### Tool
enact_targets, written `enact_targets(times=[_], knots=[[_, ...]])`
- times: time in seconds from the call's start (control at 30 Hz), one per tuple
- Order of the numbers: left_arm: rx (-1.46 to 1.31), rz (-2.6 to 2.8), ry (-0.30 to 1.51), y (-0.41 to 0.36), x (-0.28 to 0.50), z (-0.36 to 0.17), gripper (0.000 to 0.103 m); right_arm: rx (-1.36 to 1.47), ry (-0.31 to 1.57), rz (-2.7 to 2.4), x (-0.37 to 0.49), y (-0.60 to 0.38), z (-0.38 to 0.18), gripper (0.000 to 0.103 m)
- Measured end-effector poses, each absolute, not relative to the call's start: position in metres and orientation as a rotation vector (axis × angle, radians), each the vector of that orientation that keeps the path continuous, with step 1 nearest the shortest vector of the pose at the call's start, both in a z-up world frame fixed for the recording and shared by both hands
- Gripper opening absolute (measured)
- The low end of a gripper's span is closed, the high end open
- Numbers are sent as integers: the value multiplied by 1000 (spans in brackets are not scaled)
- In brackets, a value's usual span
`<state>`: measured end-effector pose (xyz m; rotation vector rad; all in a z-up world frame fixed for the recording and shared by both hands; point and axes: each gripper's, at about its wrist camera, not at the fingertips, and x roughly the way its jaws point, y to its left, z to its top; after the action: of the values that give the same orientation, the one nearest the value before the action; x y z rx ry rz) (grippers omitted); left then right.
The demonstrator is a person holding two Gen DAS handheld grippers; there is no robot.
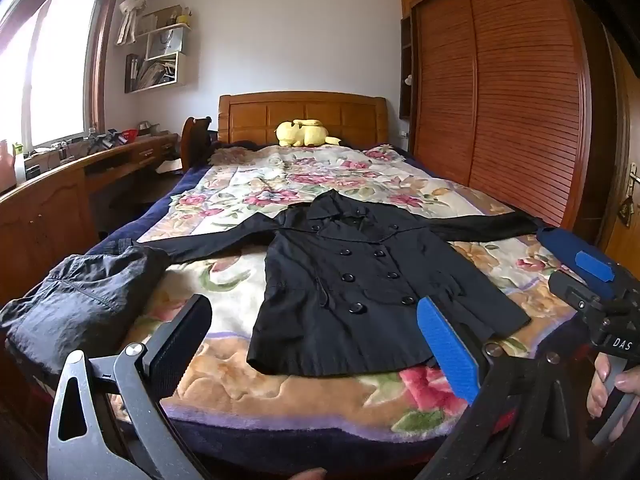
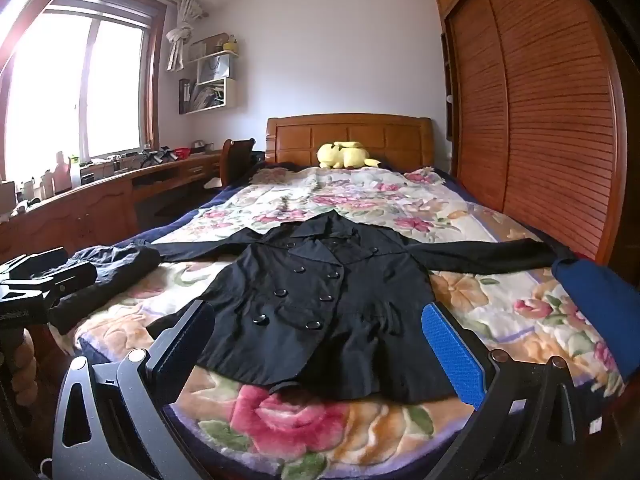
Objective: Fold large clothes
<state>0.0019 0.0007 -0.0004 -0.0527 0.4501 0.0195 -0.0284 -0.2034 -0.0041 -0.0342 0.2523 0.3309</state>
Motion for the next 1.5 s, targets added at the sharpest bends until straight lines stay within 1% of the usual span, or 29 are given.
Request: enact_targets(times=[0.03, 1.5], knots=[[-37, 23, 429, -2, -1, 0, 103, -35, 251, 331, -29, -203, -4, 103], [-44, 22, 427, 3, -4, 0, 103, -32, 251, 334, -31, -203, -3, 103]])
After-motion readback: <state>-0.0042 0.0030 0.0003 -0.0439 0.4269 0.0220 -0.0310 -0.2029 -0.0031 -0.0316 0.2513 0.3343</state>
